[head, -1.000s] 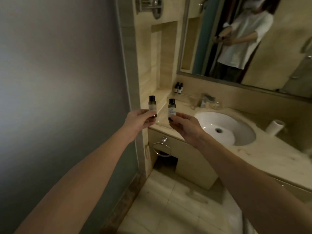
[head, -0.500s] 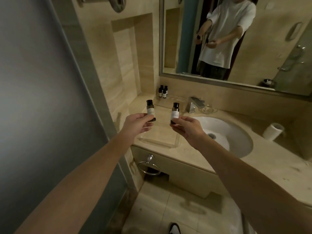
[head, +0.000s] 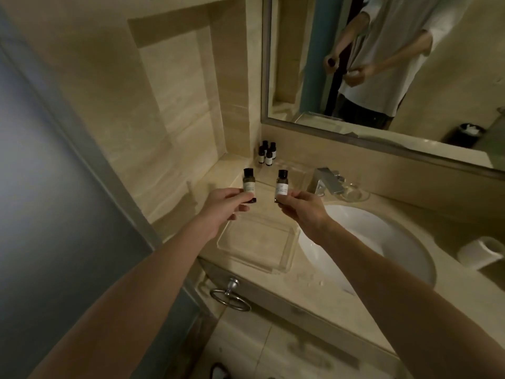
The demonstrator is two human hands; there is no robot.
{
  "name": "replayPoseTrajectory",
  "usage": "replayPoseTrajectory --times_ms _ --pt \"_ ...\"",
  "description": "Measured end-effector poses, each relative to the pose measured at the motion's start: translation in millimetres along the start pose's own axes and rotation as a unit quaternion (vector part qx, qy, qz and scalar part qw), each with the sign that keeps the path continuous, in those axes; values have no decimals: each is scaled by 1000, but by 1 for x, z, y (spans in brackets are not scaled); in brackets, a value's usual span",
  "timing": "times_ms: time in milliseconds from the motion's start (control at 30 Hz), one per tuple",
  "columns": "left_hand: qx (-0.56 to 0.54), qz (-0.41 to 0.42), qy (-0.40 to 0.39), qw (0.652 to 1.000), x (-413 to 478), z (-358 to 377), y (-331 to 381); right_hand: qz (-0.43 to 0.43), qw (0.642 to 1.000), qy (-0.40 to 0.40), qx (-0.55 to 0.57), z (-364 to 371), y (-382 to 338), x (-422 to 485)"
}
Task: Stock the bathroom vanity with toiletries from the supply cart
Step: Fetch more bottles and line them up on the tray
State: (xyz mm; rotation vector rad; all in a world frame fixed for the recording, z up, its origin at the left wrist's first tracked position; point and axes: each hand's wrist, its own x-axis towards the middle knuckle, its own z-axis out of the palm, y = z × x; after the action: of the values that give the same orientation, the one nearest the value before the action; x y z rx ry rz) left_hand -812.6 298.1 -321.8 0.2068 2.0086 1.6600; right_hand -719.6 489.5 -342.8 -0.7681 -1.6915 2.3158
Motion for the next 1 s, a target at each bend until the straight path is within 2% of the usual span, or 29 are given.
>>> replayPoseTrajectory --times_ms 300,467,733,1000 --pt "47 -24 -28 998 105 0 -3 18 999 37 -26 -1 9 87" --pt "64 -36 -61 995 169 -1 2 23 994 88 -60 4 2 136" --pt "82 -70 -91 990 239 20 -7 42 991 108 -62 3 11 185" --pt "100 -73 -54 991 303 20 -9 73 989 100 -83 -15 25 254"
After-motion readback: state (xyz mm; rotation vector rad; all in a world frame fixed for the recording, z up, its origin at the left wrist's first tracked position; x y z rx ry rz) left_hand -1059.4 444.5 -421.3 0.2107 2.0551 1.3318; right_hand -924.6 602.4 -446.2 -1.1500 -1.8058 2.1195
